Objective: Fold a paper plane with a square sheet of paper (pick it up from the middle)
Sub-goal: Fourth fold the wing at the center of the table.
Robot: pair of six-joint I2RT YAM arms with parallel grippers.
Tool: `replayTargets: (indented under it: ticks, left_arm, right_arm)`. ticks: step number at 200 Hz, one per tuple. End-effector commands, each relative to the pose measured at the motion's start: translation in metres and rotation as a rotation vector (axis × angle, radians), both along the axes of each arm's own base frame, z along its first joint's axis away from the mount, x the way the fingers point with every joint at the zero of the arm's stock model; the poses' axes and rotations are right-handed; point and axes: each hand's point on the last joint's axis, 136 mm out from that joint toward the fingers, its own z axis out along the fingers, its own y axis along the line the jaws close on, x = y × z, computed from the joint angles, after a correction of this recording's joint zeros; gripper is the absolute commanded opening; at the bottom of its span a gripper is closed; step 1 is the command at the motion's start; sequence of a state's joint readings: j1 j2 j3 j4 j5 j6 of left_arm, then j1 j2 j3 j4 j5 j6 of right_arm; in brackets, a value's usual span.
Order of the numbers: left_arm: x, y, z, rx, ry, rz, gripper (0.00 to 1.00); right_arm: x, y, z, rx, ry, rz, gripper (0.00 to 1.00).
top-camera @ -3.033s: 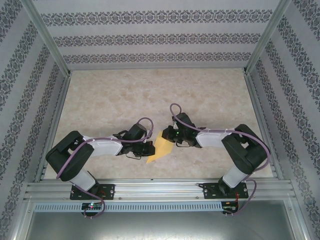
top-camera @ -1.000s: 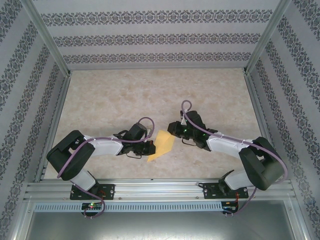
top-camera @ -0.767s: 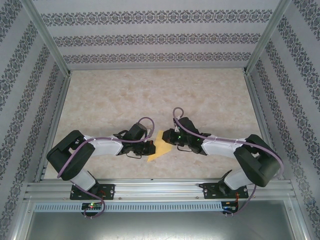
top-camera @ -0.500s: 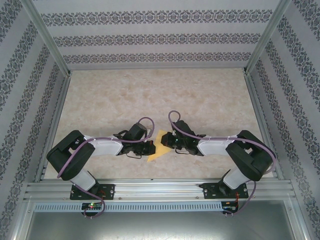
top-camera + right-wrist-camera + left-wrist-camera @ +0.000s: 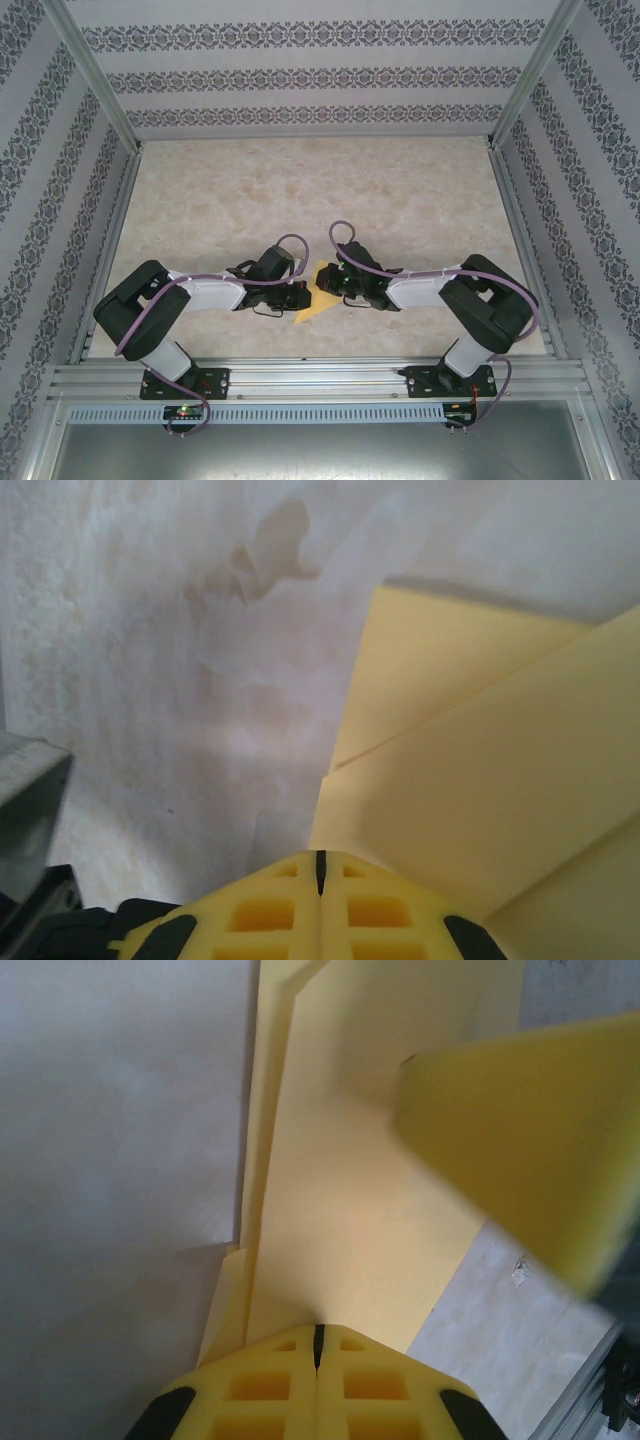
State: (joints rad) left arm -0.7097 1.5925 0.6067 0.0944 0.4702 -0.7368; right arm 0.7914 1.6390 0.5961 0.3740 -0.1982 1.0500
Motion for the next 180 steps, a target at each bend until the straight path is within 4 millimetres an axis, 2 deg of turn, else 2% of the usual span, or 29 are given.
replayTargets:
  ticks: [1, 17, 53, 110, 145, 180]
  left_arm:
    - [-0.049, 0.056, -0.059, 0.262, 0.192, 0.0, 0.03]
    - [-0.05, 0.057, -0.059, 0.266, 0.196, 0.002, 0.02]
    - [-0.05, 0.058, -0.059, 0.272, 0.192, 0.003, 0.02]
    - [-0.051, 0.059, -0.058, 0.271, 0.19, 0.009, 0.02]
    - [-0.051, 0.059, -0.057, 0.268, 0.189, 0.008, 0.02]
    - [-0.051, 0.06, -0.057, 0.269, 0.185, 0.01, 0.02]
  right_arm:
    - [0.003, 0.001, -0.015, -0.014, 0.013, -0.031, 0.03]
    - [0.008, -0.012, -0.025, -0.044, 0.019, -0.061, 0.03]
    - [0.026, -0.048, -0.036, -0.095, 0.028, -0.123, 0.04]
    - [0.057, -0.091, -0.034, -0.104, 0.026, -0.185, 0.05]
    - [0.072, -0.102, -0.016, -0.073, -0.018, -0.194, 0.06]
    - [0.074, -0.084, 0.032, 0.009, -0.098, -0.113, 0.08]
